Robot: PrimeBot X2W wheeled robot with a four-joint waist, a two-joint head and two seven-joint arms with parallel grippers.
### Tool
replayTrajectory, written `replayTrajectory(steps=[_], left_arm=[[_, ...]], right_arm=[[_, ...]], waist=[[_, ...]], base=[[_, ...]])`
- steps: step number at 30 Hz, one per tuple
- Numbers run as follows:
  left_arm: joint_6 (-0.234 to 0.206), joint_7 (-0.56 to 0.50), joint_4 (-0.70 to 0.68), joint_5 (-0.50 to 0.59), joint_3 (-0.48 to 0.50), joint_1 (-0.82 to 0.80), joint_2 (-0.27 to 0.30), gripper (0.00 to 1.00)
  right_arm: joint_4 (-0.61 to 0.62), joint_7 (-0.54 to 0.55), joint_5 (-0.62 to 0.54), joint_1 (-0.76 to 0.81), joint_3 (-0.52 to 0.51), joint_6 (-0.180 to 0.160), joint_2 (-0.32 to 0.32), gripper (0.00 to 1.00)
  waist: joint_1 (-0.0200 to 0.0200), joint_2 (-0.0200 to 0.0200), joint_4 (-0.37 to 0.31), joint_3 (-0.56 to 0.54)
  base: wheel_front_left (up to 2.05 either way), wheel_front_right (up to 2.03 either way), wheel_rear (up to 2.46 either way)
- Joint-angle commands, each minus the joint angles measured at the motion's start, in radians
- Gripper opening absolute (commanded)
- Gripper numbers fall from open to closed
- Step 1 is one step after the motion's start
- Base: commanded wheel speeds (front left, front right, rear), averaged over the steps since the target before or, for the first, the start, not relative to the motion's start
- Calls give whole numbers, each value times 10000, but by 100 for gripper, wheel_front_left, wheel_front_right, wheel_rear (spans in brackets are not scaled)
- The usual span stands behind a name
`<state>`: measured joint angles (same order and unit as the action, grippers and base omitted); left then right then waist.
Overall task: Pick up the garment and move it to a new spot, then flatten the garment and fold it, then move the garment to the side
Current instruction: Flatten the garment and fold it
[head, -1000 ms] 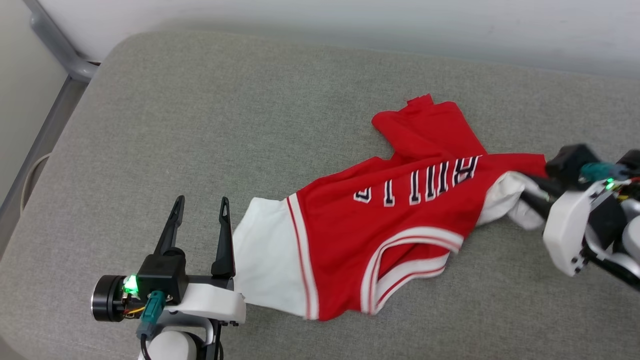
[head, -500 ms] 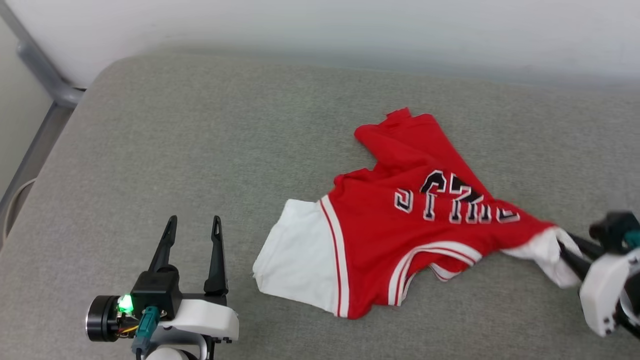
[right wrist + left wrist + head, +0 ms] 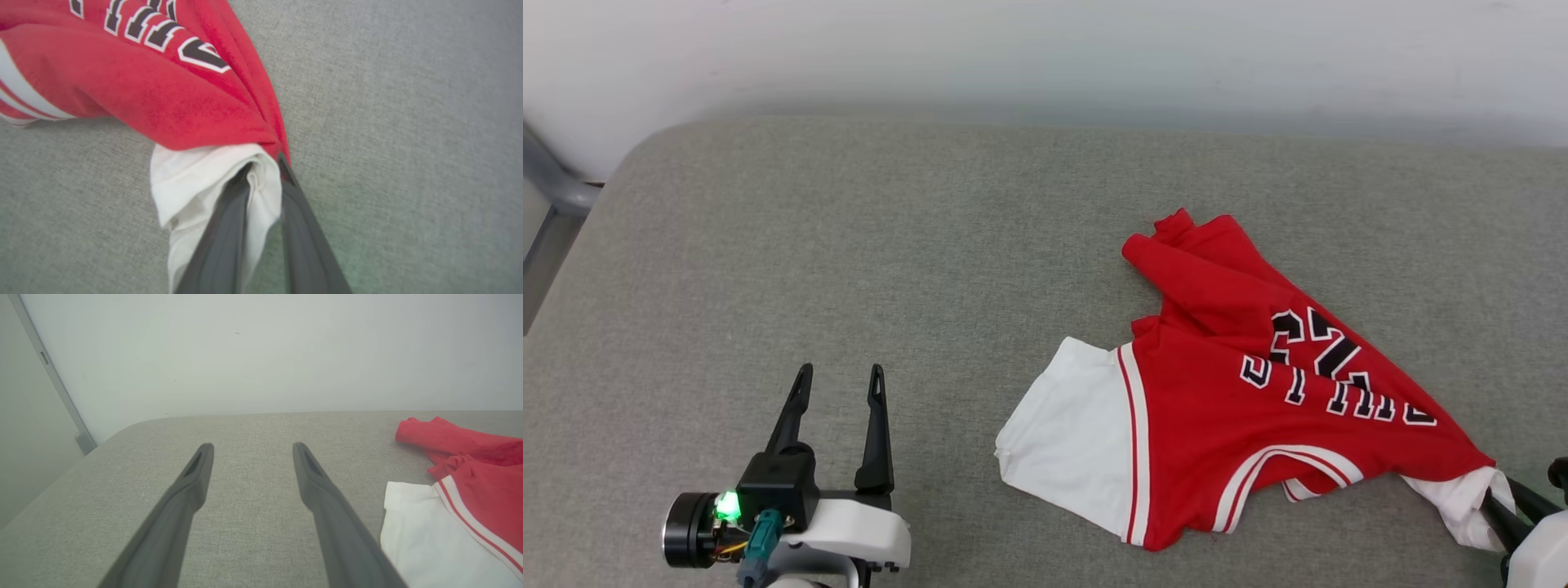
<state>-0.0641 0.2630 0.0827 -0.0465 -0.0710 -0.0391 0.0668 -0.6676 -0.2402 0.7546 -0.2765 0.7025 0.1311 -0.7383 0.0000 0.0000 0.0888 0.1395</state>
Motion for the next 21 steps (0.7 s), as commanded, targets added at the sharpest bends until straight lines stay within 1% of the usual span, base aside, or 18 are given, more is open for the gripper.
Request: replayTrajectory(steps=[1,2,6,12,16,19,21], left_arm=[[18,25,6,59,23,168,4,100],[82,25,39,86,68,191,13,100],[113,25,-9,140,120,229,20,100],[133,26,-75,177,128,361,-5,100],[127,26,-114,178,98,409,-23,100],[110,26,-164,178,103,458,-35,100],[119,26,-187,189,112,487,-39,100]], right_arm=[[-94,-21,-103,252,-53,-7,88,100],[106,-183,-224,205,-726,-10,120,100],[549,-249,-677,387,-1800,-10,-191,100],[1772,-250,-1714,884,-3939,-9,-483,100],[3204,77,-2237,1287,-5253,-9,-342,100],[4615,778,-2530,1690,-5995,-9,-117,100],[5669,1479,-2683,2008,-6277,-9,76,100]], waist=[[0,0,-81,-58],[0,0,-197,-180],[0,0,-271,-334],[0,0,-300,-520],[0,0,-254,-589],[0,0,-216,-608],[0,0,-190,-605]], base=[[0,0,0],[0,0,0],[0,0,0],[0,0,0],[0,0,0],[0,0,0],[0,0,0]])
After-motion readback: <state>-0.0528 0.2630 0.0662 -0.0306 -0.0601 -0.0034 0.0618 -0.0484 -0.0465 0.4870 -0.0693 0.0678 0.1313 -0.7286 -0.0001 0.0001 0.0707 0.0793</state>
